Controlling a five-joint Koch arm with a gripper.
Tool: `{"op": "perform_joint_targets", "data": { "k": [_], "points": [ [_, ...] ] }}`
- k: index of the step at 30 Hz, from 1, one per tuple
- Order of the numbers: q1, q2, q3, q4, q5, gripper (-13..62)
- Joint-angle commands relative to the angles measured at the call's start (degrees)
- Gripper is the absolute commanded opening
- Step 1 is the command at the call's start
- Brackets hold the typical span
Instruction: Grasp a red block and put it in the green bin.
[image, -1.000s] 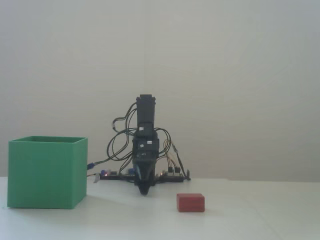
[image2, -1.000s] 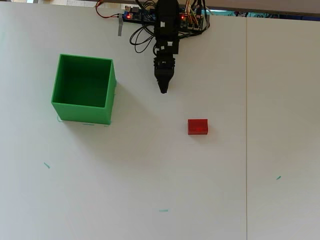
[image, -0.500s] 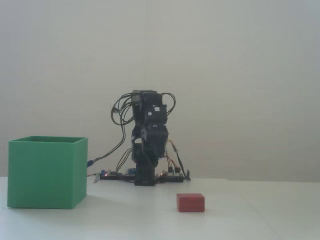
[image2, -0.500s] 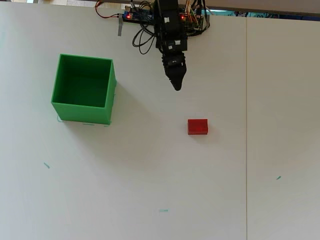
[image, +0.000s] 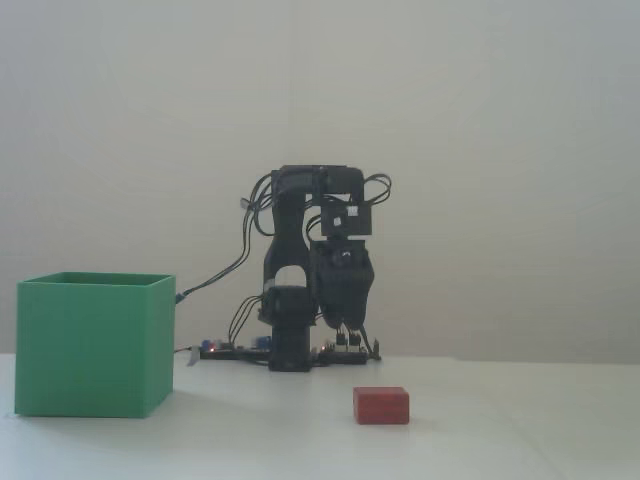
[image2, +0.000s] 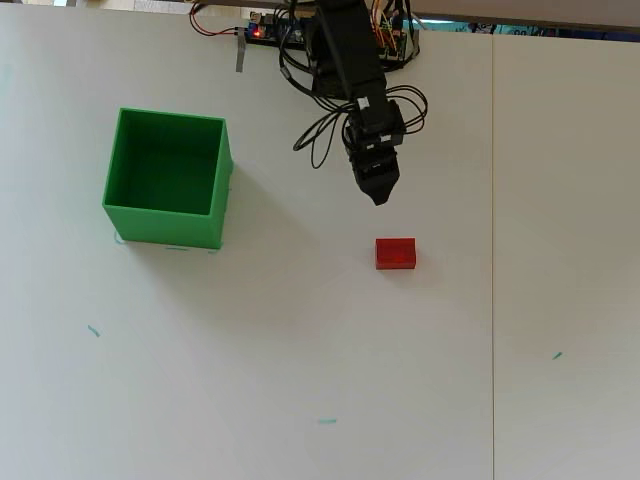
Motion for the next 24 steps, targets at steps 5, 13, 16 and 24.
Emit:
{"op": "perform_joint_targets", "data": {
  "k": [5,13,16,24],
  "points": [
    [0.8,-1.9,-7.3,1.8,12.5,37.9],
    [-0.3,-3.8,-8.0,1.8,21.7,38.1],
    [-0.1,-4.9,-8.0,1.8,21.7,38.1],
    [-0.5,-12.8,-18.0,1.8,21.7,38.1]
  ]
}}
